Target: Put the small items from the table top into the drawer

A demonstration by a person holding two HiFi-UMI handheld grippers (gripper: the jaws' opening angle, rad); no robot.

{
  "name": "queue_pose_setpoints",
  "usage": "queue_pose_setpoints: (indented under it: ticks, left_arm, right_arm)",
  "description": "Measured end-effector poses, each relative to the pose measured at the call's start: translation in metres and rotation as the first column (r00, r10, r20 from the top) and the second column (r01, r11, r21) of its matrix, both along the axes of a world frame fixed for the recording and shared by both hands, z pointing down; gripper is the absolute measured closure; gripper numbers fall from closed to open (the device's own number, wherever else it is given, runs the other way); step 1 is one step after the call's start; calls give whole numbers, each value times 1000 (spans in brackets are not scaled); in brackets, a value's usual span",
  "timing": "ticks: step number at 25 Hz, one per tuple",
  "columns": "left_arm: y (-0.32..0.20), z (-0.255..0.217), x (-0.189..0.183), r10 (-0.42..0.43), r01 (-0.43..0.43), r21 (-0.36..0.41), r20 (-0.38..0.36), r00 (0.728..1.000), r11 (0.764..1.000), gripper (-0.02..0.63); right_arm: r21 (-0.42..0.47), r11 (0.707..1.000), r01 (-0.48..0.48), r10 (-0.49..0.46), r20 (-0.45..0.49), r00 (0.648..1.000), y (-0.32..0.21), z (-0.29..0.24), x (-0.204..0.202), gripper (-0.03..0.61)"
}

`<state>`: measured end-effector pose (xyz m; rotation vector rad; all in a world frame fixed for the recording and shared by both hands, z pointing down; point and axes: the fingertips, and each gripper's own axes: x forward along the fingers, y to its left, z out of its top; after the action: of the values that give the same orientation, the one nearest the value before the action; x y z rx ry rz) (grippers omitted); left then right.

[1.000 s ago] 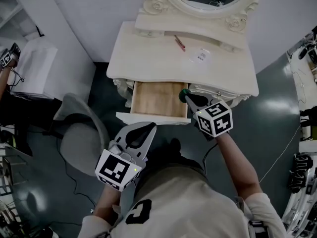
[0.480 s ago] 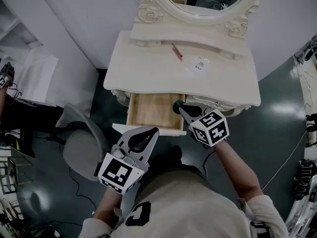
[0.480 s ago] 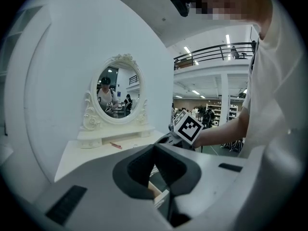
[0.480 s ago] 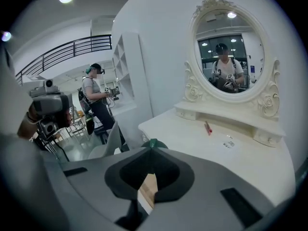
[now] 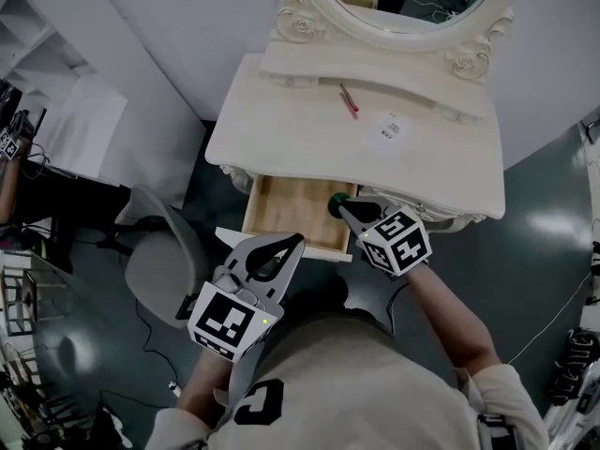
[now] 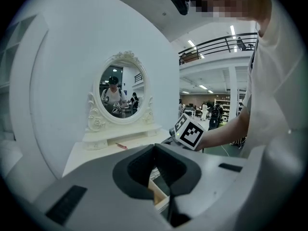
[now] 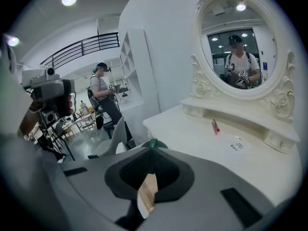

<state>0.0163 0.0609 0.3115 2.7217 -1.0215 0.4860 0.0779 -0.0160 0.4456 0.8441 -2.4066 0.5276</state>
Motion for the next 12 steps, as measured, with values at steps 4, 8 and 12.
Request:
queue_pose_setpoints:
  ticks: [4,8,12]
  left_arm:
    - [2,-1,5,-48,48,-8,22,999,999,555]
    - [5,4,4,-97,98,-15,52,994,995,555]
    - [10,9,3,-139,142,-37,67,988,989,555]
  right_arm:
    - [-9,999,51,-51,6,999,0,9,-4,548]
    - [-21,997,78,-78,21,997,-2,19,-7,548]
    - [-50,994,102,-101,29,994,2,33,-10,548]
